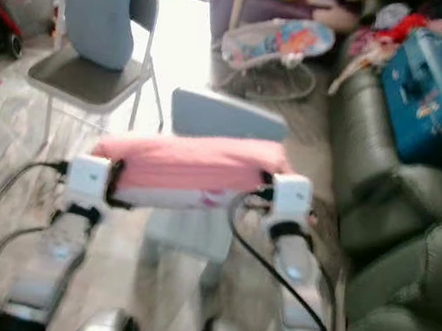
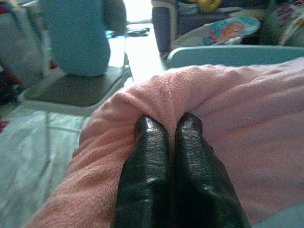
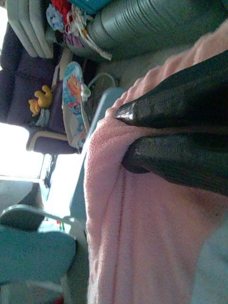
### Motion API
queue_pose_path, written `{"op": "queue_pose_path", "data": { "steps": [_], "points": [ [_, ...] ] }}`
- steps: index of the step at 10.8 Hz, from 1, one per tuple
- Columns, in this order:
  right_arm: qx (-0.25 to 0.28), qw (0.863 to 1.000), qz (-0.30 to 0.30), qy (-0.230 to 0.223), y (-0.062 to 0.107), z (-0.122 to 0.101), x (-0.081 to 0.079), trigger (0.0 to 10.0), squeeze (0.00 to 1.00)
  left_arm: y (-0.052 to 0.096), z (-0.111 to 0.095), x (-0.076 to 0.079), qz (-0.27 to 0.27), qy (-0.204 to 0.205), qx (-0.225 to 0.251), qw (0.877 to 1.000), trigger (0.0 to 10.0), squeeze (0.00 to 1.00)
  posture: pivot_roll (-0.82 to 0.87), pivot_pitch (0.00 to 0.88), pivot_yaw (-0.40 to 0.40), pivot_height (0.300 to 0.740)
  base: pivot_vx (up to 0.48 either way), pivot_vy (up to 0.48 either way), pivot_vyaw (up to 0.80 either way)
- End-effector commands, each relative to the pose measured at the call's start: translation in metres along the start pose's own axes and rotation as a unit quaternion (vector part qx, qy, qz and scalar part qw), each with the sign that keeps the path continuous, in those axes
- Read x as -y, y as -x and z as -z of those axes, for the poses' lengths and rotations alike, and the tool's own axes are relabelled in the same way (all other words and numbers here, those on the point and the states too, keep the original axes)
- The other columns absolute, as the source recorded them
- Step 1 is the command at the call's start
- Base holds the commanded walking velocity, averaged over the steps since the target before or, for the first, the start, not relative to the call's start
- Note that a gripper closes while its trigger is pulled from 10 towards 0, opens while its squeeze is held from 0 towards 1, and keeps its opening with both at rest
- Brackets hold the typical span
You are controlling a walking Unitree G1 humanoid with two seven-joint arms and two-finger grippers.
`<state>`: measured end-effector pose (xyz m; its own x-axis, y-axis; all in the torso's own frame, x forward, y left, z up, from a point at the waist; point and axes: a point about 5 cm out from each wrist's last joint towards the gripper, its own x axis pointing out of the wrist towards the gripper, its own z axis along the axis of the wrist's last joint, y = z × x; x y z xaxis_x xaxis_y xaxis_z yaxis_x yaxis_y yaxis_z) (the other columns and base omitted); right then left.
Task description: Move the pillow to the sofa
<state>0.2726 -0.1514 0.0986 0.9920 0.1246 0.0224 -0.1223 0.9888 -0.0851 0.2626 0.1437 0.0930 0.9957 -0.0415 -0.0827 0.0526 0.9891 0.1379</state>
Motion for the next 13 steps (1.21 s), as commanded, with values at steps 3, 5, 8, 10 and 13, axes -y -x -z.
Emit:
{"op": "queue_pose_path", "data": {
  "steps": [3, 5, 8, 10, 13],
  "points": [
    [0.000, 1.000, 0.029, 0.008, -0.0005, -0.0023, 0.0137, 10.0, 0.00, -0.0011, -0.0027, 0.0016, 0.012, 0.001, 0.007, 1.000, 10.0, 0.00, -0.04, 0.094, -0.047, 0.740, 0.000, 0.000, -0.44],
    [0.002, 1.000, 0.029, 0.011, -0.0022, -0.0038, 0.0141, 10.0, 0.00, -0.0025, -0.0049, 0.0025, 0.028, 0.010, 0.011, 0.999, 10.0, 0.00, -0.04, 0.095, -0.046, 0.740, 0.000, 0.000, -0.80],
    [0.002, 0.999, 0.032, 0.012, -0.0022, -0.0037, 0.0152, 10.0, 0.00, -0.0044, -0.0073, 0.0022, 0.037, 0.015, 0.015, 0.999, 10.0, 0.00, -0.04, 0.099, -0.045, 0.740, 0.000, 0.000, -0.80],
    [0.003, 0.999, 0.032, 0.012, -0.0026, -0.0041, 0.0144, 10.0, 0.00, -0.0060, -0.0096, 0.0038, 0.045, 0.020, 0.020, 0.999, 10.0, 0.00, -0.05, 0.102, -0.044, 0.740, 0.000, 0.000, -0.80],
    [0.004, 0.999, 0.036, 0.014, -0.0021, -0.0046, 0.0154, 10.0, 0.00, -0.0060, -0.0111, 0.0053, 0.059, 0.027, 0.024, 0.998, 10.0, 0.00, -0.05, 0.102, -0.039, 0.740, 0.000, 0.000, -0.80]
  ]
}}
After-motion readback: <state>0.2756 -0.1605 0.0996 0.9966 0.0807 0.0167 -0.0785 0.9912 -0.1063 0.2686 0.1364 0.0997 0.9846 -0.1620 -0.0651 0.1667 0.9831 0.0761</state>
